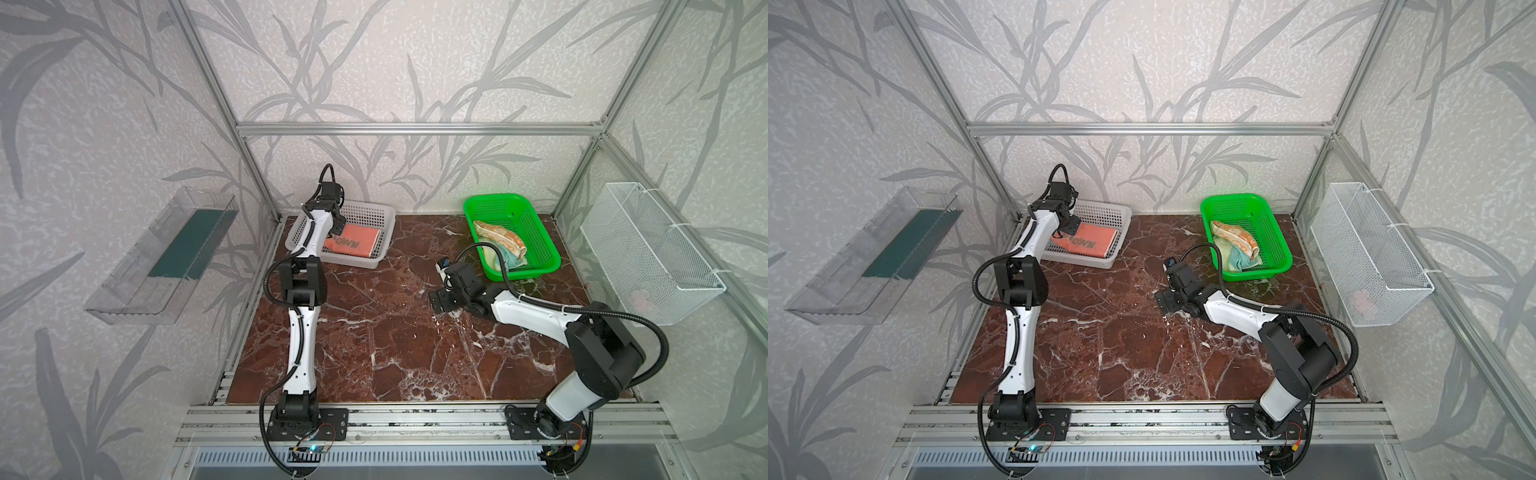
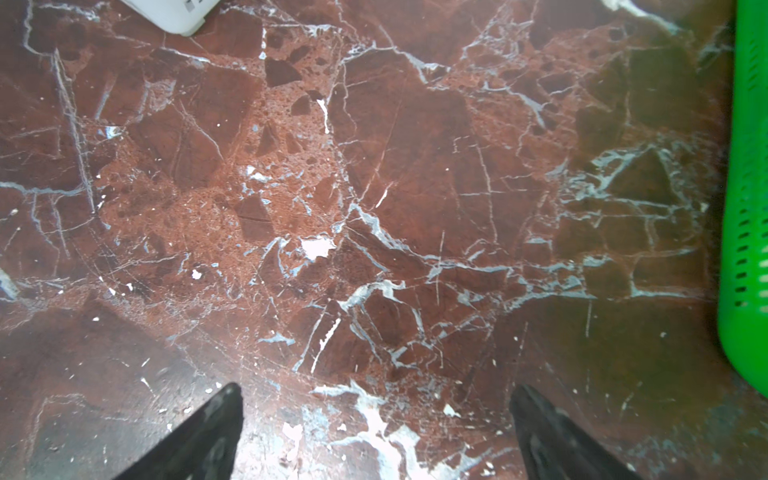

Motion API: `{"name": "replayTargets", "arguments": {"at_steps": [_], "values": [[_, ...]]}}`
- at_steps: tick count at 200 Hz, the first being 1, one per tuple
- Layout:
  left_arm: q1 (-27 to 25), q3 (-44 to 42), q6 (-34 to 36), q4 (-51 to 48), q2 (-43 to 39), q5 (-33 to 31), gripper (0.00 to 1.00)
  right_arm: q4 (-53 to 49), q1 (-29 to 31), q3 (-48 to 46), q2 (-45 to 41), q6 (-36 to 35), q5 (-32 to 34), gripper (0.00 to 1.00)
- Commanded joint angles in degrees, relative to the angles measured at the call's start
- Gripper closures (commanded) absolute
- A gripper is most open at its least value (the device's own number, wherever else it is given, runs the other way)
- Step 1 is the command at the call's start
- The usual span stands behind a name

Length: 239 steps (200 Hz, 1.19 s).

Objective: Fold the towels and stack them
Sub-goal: 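Lower the pink towel into the white basket and open the left gripper, then withdraw the left gripper while the right gripper reaches into the green basket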

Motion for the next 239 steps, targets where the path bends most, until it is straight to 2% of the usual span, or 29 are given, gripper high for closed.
{"name": "replayTargets", "arguments": {"at_steps": [1,56,87,124,157,177,213,239], "values": [[0.21,0.27,2.29,1.58,-0.47,-4.64,0.01,-0.89,0.67,1.85,0.55,-0.90,0.88,0.01],[0.25,0.08,-0.25,-0.36,-6.53,-3.19,0.01,0.51,0.85,1.99,1.20,-1.63,0.47,0.01],[-0.07,-2.47,-5.02,-3.37,-12.46,3.53,0.01,0.97,0.85,2.01,1.07,-2.26,0.49,0.01],[-1.61,-9.95,-8.66,-6.08,-22.00,18.16,0.01,1.25,0.85,2.10,0.36,-3.72,1.36,0.01],[-5.74,-15.57,-11.86,-8.82,-28.48,19.18,0.02,0.05,0.85,2.78,-0.80,-4.40,1.30,0.01],[-8.59,-22.31,-15.95,-8.25,-33.23,22.00,0.05,-4.06,0.81,5.22,-0.65,-4.59,2.29,0.01],[-15.64,-44.29,-21.43,6.22,-43.53,22.15,0.05,-9.09,0.73,8.00,-0.54,-4.55,5.93,0.01],[-19.71,-56.66,-25.20,12.90,-49.49,21.22,0.06,-11.38,0.79,9.22,-1.12,-3.95,7.98,0.01]]}}
